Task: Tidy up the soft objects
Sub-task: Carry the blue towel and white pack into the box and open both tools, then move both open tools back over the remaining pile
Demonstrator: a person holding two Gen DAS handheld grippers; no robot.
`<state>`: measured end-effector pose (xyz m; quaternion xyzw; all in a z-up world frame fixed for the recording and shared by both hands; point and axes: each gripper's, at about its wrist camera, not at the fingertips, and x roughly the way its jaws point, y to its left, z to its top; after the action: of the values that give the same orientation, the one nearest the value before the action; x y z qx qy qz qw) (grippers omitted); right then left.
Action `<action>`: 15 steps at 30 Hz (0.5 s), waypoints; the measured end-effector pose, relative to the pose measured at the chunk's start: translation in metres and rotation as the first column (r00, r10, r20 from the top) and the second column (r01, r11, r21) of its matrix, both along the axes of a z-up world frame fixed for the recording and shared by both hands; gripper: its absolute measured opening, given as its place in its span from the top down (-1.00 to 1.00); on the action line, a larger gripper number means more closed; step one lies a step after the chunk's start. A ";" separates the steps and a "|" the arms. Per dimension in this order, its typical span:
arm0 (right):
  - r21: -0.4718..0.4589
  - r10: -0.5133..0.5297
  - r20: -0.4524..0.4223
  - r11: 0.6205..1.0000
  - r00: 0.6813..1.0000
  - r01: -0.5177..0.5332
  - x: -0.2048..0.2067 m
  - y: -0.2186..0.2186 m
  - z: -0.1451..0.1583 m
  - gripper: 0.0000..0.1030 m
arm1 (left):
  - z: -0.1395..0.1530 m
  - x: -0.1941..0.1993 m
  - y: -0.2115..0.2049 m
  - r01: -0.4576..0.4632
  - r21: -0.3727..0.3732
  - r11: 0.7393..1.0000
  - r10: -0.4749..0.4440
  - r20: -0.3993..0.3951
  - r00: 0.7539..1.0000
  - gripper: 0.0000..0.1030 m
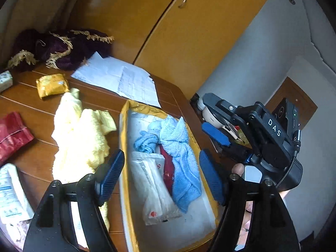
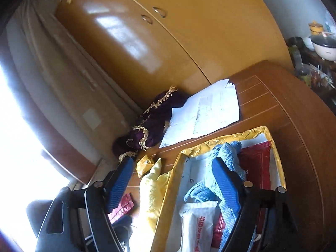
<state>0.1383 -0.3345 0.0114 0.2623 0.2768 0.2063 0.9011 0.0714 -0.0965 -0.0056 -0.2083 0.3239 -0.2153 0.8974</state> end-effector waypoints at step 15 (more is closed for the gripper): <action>-0.506 -0.145 0.036 0.851 0.989 0.143 -0.130 -0.093 -0.016 -0.60 | -0.022 -0.056 0.125 -0.413 0.060 0.909 0.403 0.130 0.906 -0.46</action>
<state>0.0087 -0.4277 -0.0051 0.0366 0.3025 0.0580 0.9507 0.0151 0.0286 -0.0273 -0.2200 0.2303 -0.0205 0.9477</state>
